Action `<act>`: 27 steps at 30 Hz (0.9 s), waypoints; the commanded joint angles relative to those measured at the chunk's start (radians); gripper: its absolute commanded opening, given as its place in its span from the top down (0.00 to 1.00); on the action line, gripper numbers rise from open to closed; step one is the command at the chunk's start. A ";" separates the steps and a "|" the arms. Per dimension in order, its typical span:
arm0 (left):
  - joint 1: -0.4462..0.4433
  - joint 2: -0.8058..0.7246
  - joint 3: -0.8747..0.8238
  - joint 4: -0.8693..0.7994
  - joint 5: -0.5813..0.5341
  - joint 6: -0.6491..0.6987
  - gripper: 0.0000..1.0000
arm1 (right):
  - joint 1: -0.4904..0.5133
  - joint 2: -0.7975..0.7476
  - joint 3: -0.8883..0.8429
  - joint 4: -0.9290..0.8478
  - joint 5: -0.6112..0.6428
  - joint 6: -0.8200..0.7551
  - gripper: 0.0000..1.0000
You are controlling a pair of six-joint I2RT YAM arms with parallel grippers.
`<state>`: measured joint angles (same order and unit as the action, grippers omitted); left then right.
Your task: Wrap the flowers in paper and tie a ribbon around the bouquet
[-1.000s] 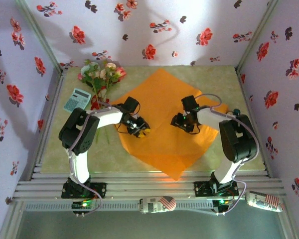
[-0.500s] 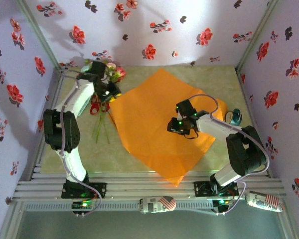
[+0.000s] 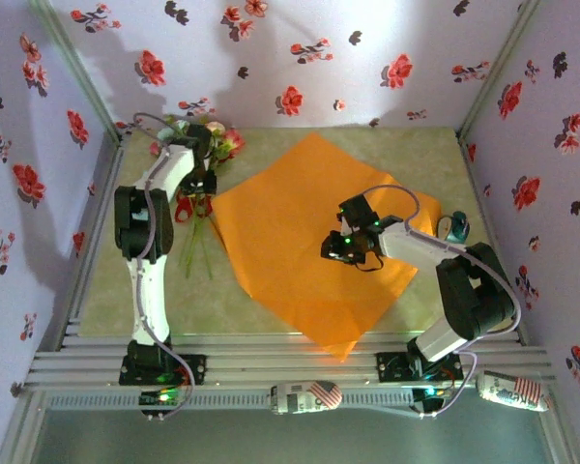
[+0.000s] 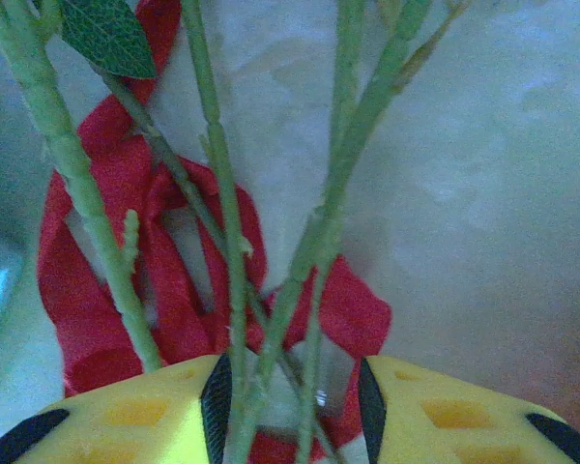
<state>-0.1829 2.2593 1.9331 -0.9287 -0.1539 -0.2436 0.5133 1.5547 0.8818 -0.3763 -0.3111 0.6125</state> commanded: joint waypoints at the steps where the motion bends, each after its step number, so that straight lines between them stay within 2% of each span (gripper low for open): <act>1: 0.007 0.013 0.037 0.003 -0.070 0.084 0.57 | 0.007 -0.005 0.008 -0.031 -0.006 0.006 0.67; 6: 0.019 0.039 0.047 0.005 -0.047 0.102 0.60 | 0.007 -0.003 0.009 -0.045 -0.008 0.005 0.67; 16: 0.034 0.100 0.093 0.039 -0.008 0.128 0.81 | 0.007 -0.004 0.022 -0.073 -0.009 0.007 0.67; 19: 0.033 0.091 0.092 0.038 -0.004 0.135 0.91 | 0.008 -0.001 0.025 -0.078 -0.011 0.007 0.68; 21: 0.030 0.059 0.076 0.045 -0.034 0.141 0.99 | 0.008 0.000 0.026 -0.076 -0.009 0.006 0.68; 27: 0.006 -0.097 0.043 0.031 -0.175 0.138 1.00 | 0.008 0.019 0.029 -0.066 -0.015 0.007 0.68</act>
<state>-0.1642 2.3028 1.9774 -0.8879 -0.2344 -0.1162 0.5133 1.5547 0.8845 -0.4252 -0.3149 0.6125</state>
